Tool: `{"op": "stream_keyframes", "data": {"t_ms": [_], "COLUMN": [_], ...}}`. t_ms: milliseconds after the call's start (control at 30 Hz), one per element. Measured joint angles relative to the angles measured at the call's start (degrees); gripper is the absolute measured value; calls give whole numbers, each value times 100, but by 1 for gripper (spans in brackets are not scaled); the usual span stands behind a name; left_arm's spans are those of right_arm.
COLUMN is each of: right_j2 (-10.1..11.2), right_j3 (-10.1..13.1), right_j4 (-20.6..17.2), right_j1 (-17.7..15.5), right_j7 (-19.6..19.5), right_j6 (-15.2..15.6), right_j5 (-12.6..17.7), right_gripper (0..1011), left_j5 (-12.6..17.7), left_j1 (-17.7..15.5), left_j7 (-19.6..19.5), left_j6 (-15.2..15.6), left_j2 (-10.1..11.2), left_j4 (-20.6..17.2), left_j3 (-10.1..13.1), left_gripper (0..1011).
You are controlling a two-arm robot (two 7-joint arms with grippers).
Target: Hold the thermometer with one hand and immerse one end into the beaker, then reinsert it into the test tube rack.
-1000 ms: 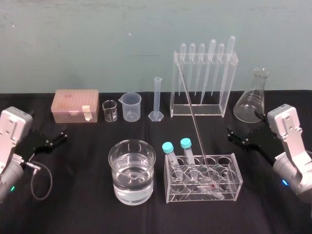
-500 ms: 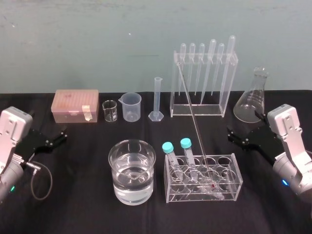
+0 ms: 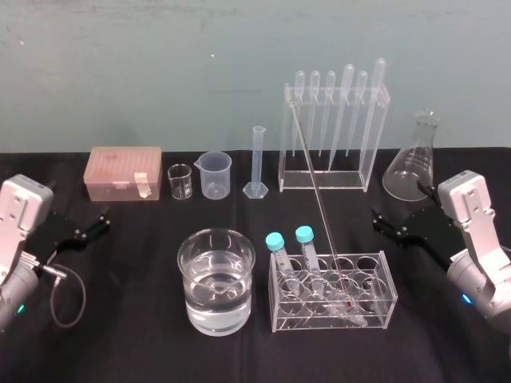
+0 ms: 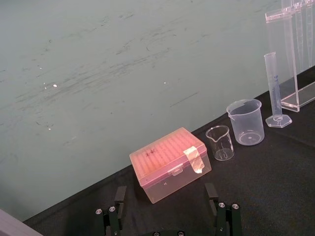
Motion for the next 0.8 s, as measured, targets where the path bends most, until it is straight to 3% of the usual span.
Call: {"op": "stream_keyframes", "data": {"t_ms": [333,500,733,800], "right_j2": [0,57,166,191], "right_j3": [0,129,584,727], "right_j4": [0,-149,-739,-967], "right_j1": [0,18,71,147], "right_j7": [0,198,987,1295], "right_j6": [0,146,904,1357], "right_j5": [0,120,1103,1500], "right_gripper": [1004,1004,1004,1004], "left_j5": [0,0,0,0], "left_j1": [0,0,0,0], "left_j7": [0,0,0,0], "left_j6": [0,0,0,0], "left_j2": [0,0,0,0], "left_j4": [0,0,0,0], "left_j3": [0,0,0,0], "left_gripper": [1008,1008,1008,1008]}}
